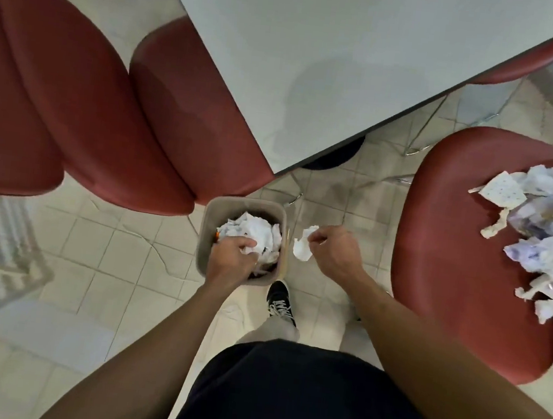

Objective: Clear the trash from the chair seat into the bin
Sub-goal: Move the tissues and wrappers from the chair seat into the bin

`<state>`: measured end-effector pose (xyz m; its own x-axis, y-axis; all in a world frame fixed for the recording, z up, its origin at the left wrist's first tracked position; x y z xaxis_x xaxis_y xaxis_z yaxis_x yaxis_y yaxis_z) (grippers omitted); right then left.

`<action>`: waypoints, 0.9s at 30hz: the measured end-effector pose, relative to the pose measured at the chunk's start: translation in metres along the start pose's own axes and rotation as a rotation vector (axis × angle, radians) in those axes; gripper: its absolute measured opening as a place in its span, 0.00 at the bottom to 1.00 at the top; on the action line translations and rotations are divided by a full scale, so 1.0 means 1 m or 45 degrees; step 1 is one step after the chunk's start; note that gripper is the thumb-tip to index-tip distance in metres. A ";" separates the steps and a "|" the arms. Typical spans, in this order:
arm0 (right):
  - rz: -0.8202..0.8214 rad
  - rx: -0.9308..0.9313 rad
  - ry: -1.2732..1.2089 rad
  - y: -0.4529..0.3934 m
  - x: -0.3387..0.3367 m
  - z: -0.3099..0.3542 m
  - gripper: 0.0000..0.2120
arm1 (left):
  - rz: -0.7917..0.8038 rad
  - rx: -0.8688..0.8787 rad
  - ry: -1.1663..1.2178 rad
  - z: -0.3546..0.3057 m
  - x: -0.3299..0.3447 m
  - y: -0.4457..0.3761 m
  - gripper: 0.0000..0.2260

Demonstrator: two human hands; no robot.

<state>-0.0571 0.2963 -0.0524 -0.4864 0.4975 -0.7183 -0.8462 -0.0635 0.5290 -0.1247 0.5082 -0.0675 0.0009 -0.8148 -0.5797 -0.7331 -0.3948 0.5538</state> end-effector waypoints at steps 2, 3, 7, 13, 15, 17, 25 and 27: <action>0.035 -0.026 0.019 0.002 0.014 0.017 0.11 | -0.025 -0.040 0.029 0.018 -0.015 -0.002 0.11; 0.051 -0.041 0.029 0.002 0.021 0.026 0.11 | -0.037 -0.055 0.030 0.026 -0.023 -0.003 0.12; 0.138 -0.099 0.063 0.007 0.045 0.048 0.10 | -0.047 -0.050 0.070 0.038 -0.036 -0.007 0.12; 0.270 -0.051 0.058 0.014 0.065 0.040 0.08 | 0.039 -0.044 0.060 0.039 -0.030 -0.009 0.11; 0.251 -0.011 0.031 0.015 0.060 0.030 0.06 | 0.062 -0.041 0.029 0.038 -0.023 -0.010 0.11; 0.224 0.026 0.000 0.014 0.051 0.017 0.06 | 0.090 -0.038 0.009 0.035 -0.014 -0.012 0.11; 0.133 0.118 -0.125 0.009 0.007 -0.038 0.06 | 0.206 0.126 -0.110 -0.025 0.033 -0.012 0.10; 0.107 0.149 -0.171 0.008 -0.006 -0.057 0.07 | 0.258 0.198 -0.130 -0.045 0.052 -0.010 0.08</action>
<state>-0.0737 0.2434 -0.0701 -0.5144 0.6060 -0.6068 -0.7691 -0.0128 0.6391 -0.0865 0.4507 -0.0768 -0.2191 -0.8203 -0.5283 -0.8070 -0.1520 0.5707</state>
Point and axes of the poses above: each hand's wrist, its own y-axis away from the middle knuckle, its own x-axis out of the palm, z = x × y, the point moved 7 cm from there along -y, towards the middle knuckle, and after that the axes turned 7 degrees about y, right-handed, at the moved point
